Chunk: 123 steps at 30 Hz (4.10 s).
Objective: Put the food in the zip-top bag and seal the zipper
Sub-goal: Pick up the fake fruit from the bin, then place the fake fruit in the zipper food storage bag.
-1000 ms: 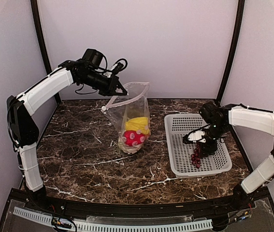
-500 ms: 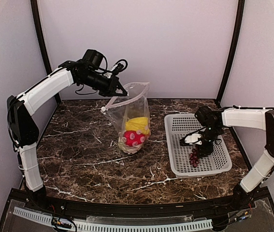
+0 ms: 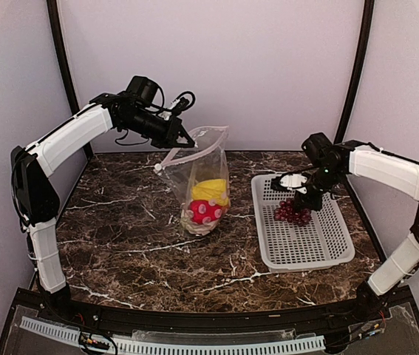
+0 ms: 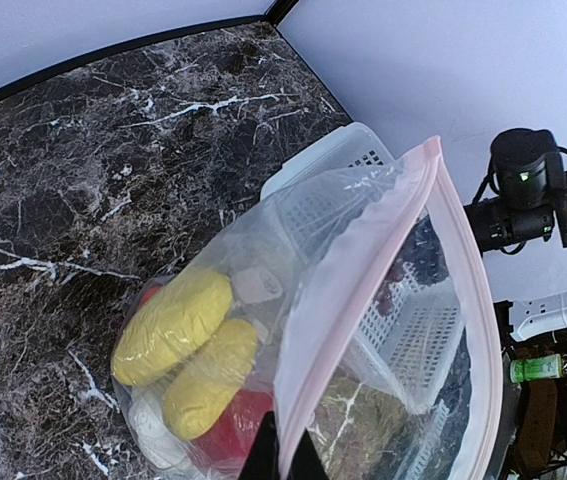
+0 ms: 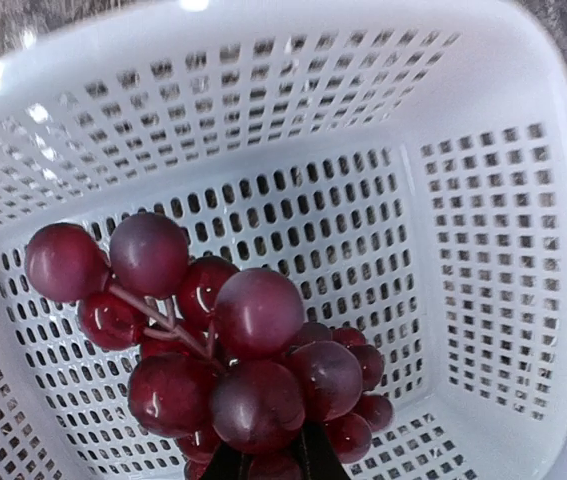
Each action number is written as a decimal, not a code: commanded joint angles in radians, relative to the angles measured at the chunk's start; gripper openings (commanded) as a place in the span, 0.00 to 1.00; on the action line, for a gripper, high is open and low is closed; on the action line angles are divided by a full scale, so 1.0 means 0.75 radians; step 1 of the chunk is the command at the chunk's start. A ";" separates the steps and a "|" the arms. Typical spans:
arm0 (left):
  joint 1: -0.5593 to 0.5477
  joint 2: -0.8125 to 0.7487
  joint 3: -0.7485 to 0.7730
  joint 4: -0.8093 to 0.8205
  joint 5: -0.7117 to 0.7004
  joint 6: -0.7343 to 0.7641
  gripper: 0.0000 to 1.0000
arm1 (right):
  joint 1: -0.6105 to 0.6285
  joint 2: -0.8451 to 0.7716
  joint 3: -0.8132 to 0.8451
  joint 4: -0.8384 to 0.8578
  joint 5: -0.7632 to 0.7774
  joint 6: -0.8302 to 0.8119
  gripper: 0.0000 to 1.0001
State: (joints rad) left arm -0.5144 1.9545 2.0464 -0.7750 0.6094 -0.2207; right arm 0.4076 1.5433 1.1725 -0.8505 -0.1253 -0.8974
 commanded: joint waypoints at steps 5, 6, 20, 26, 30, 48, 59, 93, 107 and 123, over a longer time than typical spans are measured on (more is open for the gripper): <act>0.001 -0.010 0.013 -0.029 -0.001 0.019 0.01 | -0.001 -0.085 0.294 -0.143 -0.307 0.145 0.07; 0.001 -0.009 0.020 -0.030 -0.001 0.017 0.01 | -0.001 -0.091 0.326 -0.148 -0.345 0.160 0.06; 0.000 0.008 0.148 -0.001 0.046 -0.046 0.01 | -0.001 -0.091 0.794 -0.016 -0.752 0.377 0.00; 0.001 0.009 0.246 0.016 0.077 -0.057 0.01 | -0.001 -0.071 0.887 0.049 -0.825 0.453 0.00; 0.000 0.017 0.198 0.040 0.084 -0.069 0.01 | -0.001 -0.072 0.900 0.059 -0.847 0.473 0.00; 0.001 0.062 0.145 0.041 0.075 -0.077 0.01 | 0.000 0.043 1.080 0.138 -1.108 0.657 0.00; 0.001 0.079 0.156 0.061 0.081 -0.091 0.01 | 0.163 0.194 1.230 0.199 -1.061 0.640 0.00; 0.001 0.082 0.143 0.108 0.193 -0.173 0.01 | 0.363 0.602 1.532 0.368 -0.786 0.640 0.00; 0.005 0.082 0.140 0.102 0.190 -0.173 0.01 | 0.386 0.545 1.239 0.410 -0.728 0.566 0.04; 0.011 0.082 0.113 0.091 0.183 -0.164 0.01 | 0.442 0.440 1.137 0.437 -0.384 0.577 0.54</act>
State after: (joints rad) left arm -0.5083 2.0281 2.1494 -0.7116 0.7254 -0.3489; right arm 0.7250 1.9762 2.0758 -0.5625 -0.4286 -0.4530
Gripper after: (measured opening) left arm 0.010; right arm 0.524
